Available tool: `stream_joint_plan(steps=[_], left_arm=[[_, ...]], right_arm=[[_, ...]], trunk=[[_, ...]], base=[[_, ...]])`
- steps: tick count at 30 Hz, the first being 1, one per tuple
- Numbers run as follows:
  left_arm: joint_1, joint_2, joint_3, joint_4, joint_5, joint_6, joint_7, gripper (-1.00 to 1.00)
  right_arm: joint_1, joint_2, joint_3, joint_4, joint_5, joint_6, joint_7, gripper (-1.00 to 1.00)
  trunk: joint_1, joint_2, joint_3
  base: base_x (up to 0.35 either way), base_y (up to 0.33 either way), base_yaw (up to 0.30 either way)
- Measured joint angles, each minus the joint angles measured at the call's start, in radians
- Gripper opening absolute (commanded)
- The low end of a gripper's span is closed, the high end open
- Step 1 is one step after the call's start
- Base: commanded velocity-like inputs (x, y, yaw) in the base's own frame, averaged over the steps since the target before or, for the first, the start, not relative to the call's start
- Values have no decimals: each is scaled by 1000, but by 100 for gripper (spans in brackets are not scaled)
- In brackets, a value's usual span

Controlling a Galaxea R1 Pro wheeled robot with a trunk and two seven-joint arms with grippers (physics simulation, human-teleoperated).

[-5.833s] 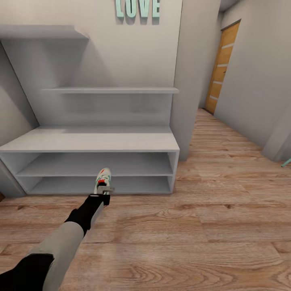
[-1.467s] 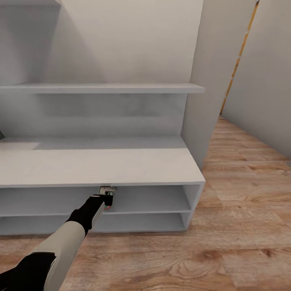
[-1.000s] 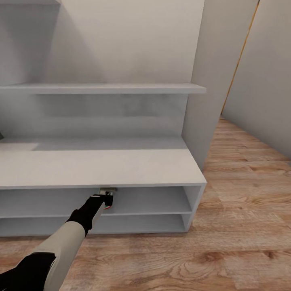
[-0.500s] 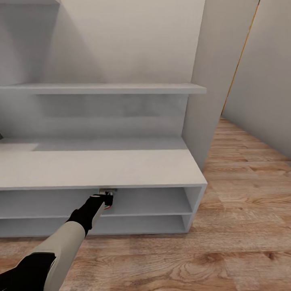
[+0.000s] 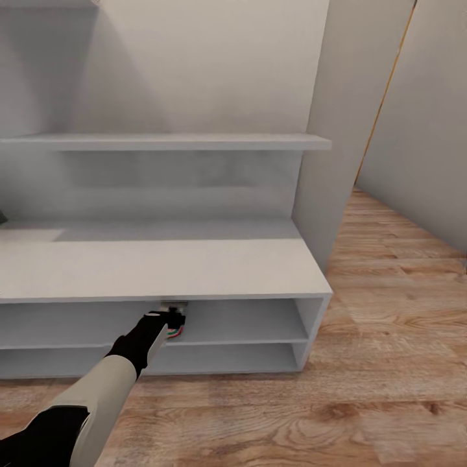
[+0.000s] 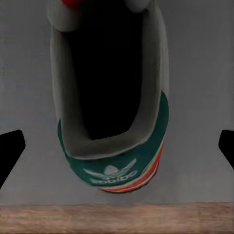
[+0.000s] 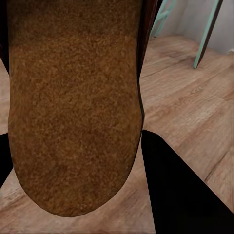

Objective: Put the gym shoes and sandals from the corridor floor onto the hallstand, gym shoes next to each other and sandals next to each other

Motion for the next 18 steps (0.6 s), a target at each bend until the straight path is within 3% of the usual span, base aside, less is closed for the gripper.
stream_joint_plan(steps=[18], left_arm=[[0,1,-1,-2,0,-1,0,100]], right_arm=[[0,0,0,0,0,-2,0,-100]], trunk=[[0,0,0]], base=[[-300,121,0]])
